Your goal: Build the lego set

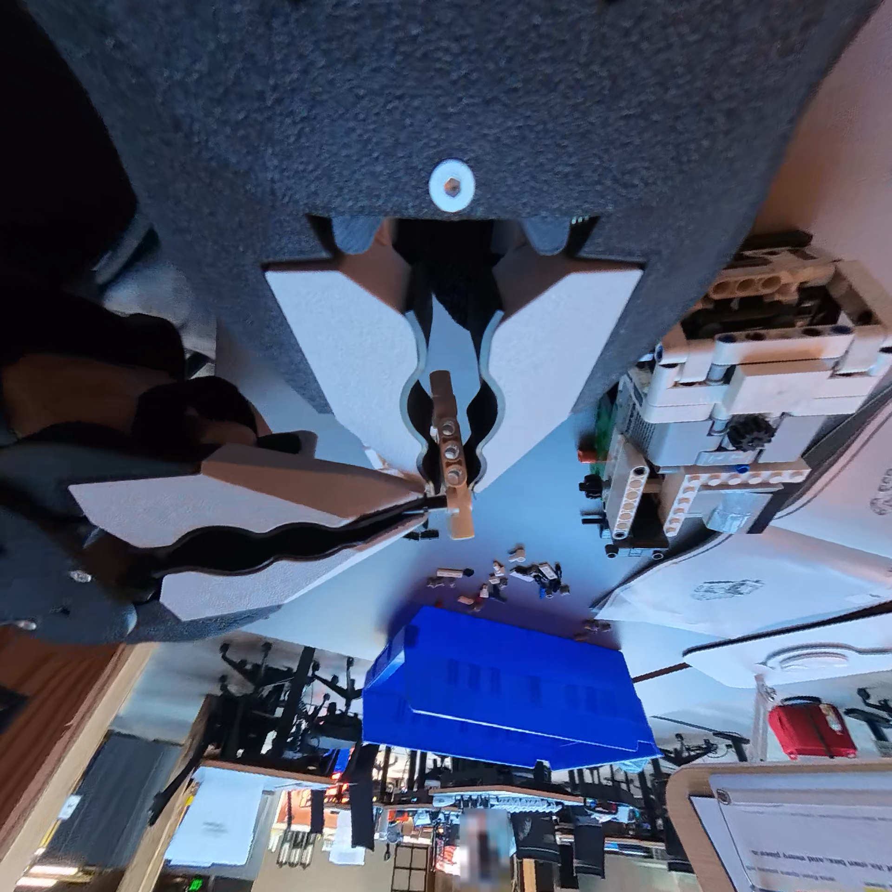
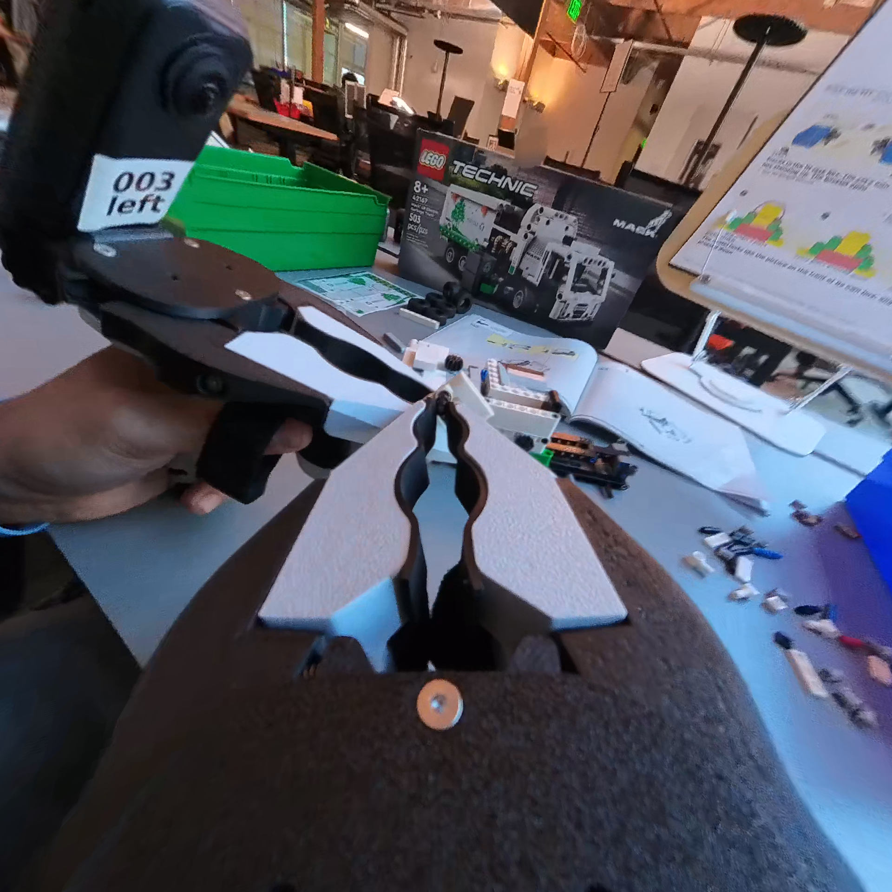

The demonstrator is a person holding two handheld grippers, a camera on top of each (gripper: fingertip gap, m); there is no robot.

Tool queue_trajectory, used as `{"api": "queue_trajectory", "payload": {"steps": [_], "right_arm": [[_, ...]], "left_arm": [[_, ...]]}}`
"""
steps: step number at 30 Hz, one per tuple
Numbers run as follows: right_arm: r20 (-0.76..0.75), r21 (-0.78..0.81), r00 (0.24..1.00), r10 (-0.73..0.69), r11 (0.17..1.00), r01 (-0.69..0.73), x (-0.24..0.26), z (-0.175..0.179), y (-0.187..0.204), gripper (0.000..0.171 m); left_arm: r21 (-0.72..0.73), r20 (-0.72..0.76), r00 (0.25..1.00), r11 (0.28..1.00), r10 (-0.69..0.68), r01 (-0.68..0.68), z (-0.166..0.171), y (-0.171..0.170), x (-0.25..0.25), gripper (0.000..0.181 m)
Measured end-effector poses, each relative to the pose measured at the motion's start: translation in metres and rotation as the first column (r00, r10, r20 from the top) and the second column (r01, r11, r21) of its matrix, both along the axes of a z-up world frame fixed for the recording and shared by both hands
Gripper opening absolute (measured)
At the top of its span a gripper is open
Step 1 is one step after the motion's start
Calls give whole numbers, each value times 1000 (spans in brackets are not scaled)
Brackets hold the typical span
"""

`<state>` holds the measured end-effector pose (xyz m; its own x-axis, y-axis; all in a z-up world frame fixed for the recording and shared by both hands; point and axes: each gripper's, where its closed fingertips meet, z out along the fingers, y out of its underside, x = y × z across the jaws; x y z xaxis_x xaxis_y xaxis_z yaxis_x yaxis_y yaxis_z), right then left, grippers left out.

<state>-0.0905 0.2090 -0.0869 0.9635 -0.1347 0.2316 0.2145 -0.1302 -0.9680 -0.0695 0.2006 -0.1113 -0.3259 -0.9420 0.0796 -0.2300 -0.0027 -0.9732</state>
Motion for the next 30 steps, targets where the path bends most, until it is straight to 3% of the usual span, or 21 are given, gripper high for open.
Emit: {"api": "queue_trajectory", "payload": {"steps": [6, 11, 14, 19, 24, 27, 30], "right_arm": [[-141, 7, 989, 34, 999, -33, 0, -2, 1, 3], [-277, 24, 959, 65, 998, -60, 2, -7, 2, 4], [-273, 12, 960, 64, 998, -63, 3, -9, 2, 4], [-274, 7, 959, 73, 997, -73, 1, -5, 2, 4], [-262, -40, 961, 87, 994, -101, 1, -6, 1, 4], [-115, -21, 987, 112, 993, -115, 11, 13, -15, 21], [-101, -121, 922, 374, 915, -385, -4, 12, -25, 33]], "left_arm": [[117, 24, 997, 991, 68, -71, -1, 5, 2, 7], [303, 51, 990, 942, 135, -144, -4, 8, 4, 7], [320, 48, 989, 936, 142, -150, -5, 8, 4, 7], [336, 69, 989, 930, 134, -150, -2, 7, 3, 7], [187, 31, 995, 977, 95, -99, -3, 10, 3, 6], [145, 56, 997, 988, 53, -61, 3, 8, -1, 7], [163, 64, 997, 986, -47, 36, 3, -10, -6, 6]]}}
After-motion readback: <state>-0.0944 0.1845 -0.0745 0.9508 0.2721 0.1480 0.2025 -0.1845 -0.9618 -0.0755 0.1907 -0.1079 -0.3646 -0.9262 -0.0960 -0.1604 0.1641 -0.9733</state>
